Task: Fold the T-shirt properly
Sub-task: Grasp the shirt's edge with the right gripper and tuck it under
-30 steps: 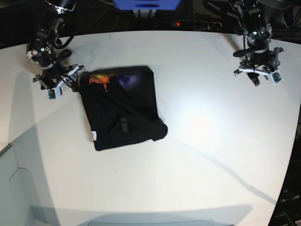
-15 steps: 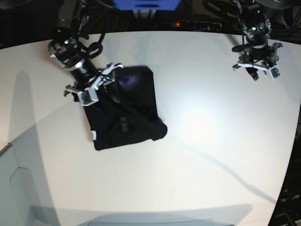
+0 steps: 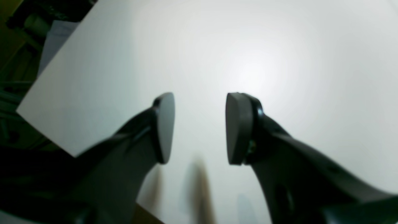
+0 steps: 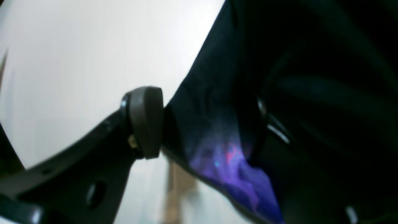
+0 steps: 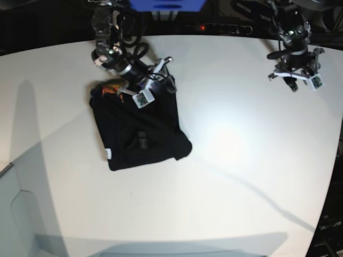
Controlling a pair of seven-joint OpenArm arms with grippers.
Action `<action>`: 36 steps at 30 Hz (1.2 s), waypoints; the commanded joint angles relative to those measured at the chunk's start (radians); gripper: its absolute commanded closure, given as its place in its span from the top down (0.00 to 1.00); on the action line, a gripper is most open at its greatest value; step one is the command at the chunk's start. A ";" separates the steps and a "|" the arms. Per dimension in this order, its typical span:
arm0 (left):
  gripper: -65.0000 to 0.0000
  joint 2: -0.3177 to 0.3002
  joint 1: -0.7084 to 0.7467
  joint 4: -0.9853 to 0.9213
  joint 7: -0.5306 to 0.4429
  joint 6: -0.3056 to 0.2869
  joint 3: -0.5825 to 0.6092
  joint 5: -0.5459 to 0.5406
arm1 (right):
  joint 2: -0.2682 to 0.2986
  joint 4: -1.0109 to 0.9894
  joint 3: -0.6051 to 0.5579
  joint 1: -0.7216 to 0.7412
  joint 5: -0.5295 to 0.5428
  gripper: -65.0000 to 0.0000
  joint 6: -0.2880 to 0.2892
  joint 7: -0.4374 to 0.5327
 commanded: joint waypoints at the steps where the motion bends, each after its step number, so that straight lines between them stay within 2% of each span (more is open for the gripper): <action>1: 0.40 -0.011 0.005 0.019 -0.023 0.006 -0.005 0.005 | -0.007 0.011 -0.021 -0.011 0.006 0.58 0.007 0.006; 5: 0.40 -0.008 0.003 0.019 -0.023 0.006 -0.005 0.005 | 0.017 0.022 -0.103 -0.014 0.006 0.58 0.007 0.018; 8: 0.40 -0.008 0.003 0.019 -0.023 0.006 -0.005 0.005 | 0.040 0.123 -0.135 -0.018 0.012 0.58 0.007 0.018; 11: 0.36 -0.009 0.003 0.019 -0.023 0.006 -0.005 0.005 | 0.045 0.255 -0.092 -0.001 0.067 0.58 0.007 0.015; 14: 0.29 -0.011 0.003 0.019 -0.023 0.006 -0.005 0.005 | 0.045 0.292 -0.026 0.078 0.092 0.58 0.007 0.007; 18: 0.18 -0.006 0.005 0.019 -0.023 0.006 -0.005 0.005 | 0.048 0.194 0.038 0.217 0.090 0.58 0.007 -0.034; 22: 0.00 -0.006 0.005 0.019 -0.023 0.006 -0.005 0.005 | 0.103 0.068 0.023 0.328 0.095 0.58 0.007 -0.082; 25: 0.00 -0.005 0.005 0.019 -0.023 0.006 -0.005 0.005 | 0.126 -0.004 -0.018 0.365 0.095 0.58 0.007 -0.082; 36: 0.00 -0.005 -0.005 0.019 -0.021 0.006 -0.005 0.005 | 0.128 -0.165 -0.055 0.400 0.092 0.58 0.007 -0.079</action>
